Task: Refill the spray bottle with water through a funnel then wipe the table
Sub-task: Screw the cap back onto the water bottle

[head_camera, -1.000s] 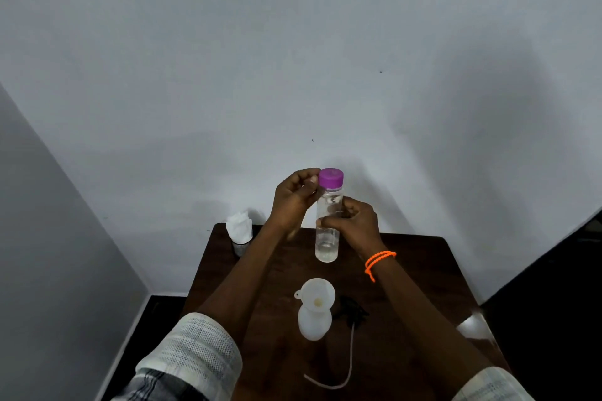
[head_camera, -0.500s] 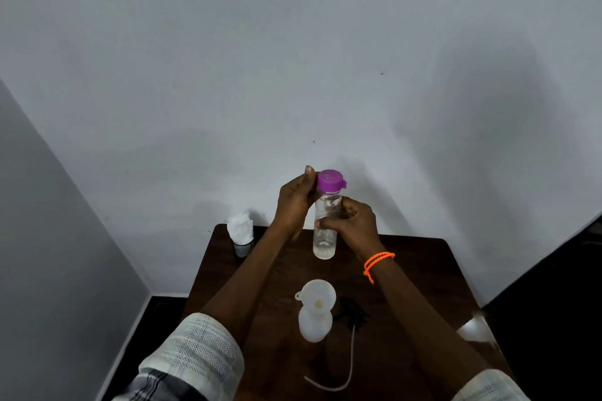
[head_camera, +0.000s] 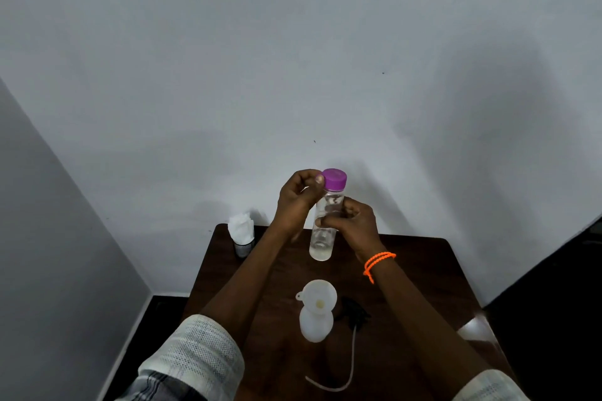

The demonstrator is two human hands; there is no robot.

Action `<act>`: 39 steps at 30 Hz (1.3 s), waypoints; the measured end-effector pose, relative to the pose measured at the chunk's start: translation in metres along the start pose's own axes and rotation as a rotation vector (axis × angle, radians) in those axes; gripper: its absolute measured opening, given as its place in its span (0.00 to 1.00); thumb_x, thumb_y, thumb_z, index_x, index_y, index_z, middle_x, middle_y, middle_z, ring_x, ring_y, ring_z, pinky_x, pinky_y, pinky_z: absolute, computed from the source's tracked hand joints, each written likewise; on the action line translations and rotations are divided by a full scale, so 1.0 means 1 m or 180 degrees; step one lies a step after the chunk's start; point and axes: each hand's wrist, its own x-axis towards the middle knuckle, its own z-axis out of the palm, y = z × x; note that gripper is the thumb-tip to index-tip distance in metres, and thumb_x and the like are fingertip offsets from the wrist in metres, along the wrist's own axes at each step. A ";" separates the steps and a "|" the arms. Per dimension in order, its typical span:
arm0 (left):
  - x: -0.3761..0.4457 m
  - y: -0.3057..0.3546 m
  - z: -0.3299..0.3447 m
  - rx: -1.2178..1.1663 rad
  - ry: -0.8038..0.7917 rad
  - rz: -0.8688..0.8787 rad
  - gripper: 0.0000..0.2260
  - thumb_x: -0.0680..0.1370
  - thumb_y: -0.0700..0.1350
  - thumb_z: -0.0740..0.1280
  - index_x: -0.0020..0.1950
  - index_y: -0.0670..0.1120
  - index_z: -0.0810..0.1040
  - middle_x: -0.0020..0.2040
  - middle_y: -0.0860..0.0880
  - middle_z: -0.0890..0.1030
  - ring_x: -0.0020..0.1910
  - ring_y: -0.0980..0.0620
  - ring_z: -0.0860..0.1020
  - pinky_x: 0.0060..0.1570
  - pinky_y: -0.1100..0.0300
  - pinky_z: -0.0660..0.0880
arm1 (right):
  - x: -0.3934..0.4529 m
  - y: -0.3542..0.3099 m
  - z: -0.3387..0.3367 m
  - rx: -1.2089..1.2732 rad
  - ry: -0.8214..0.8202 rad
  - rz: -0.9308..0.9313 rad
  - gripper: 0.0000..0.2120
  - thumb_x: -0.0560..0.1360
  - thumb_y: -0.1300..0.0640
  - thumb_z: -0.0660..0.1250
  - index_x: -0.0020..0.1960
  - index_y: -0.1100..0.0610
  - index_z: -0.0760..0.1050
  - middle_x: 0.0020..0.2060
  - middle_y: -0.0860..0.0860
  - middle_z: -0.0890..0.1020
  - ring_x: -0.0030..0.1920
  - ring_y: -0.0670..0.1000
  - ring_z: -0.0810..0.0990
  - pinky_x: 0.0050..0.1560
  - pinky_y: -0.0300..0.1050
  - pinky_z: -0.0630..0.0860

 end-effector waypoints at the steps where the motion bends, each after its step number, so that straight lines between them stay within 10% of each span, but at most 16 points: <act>1: 0.000 0.000 0.000 -0.0029 0.0013 -0.0011 0.13 0.75 0.53 0.74 0.54 0.46 0.82 0.54 0.42 0.83 0.53 0.46 0.81 0.62 0.41 0.76 | 0.000 0.001 0.000 0.0028 -0.0012 0.0007 0.18 0.58 0.59 0.81 0.48 0.54 0.86 0.42 0.54 0.88 0.46 0.57 0.87 0.53 0.63 0.83; 21: 0.000 -0.002 0.001 0.0206 -0.0121 0.0110 0.19 0.81 0.59 0.65 0.57 0.45 0.85 0.55 0.41 0.85 0.59 0.40 0.82 0.64 0.45 0.77 | 0.002 -0.002 0.003 -0.0165 0.0012 0.0001 0.18 0.58 0.58 0.82 0.47 0.52 0.86 0.42 0.50 0.88 0.45 0.53 0.87 0.54 0.58 0.83; 30: 0.001 -0.003 0.000 0.0529 0.0013 0.0228 0.14 0.78 0.41 0.73 0.61 0.39 0.78 0.54 0.45 0.85 0.54 0.54 0.84 0.54 0.58 0.78 | 0.003 -0.003 0.005 -0.0363 0.0087 0.0048 0.15 0.56 0.55 0.82 0.41 0.52 0.84 0.38 0.50 0.87 0.43 0.52 0.86 0.50 0.56 0.84; 39: -0.005 -0.001 0.006 0.0596 -0.0153 0.0191 0.18 0.77 0.56 0.71 0.63 0.49 0.79 0.58 0.51 0.84 0.58 0.55 0.82 0.59 0.58 0.78 | 0.004 0.001 0.005 -0.0332 -0.0003 0.0056 0.18 0.55 0.52 0.81 0.44 0.52 0.85 0.40 0.49 0.88 0.44 0.51 0.87 0.52 0.58 0.83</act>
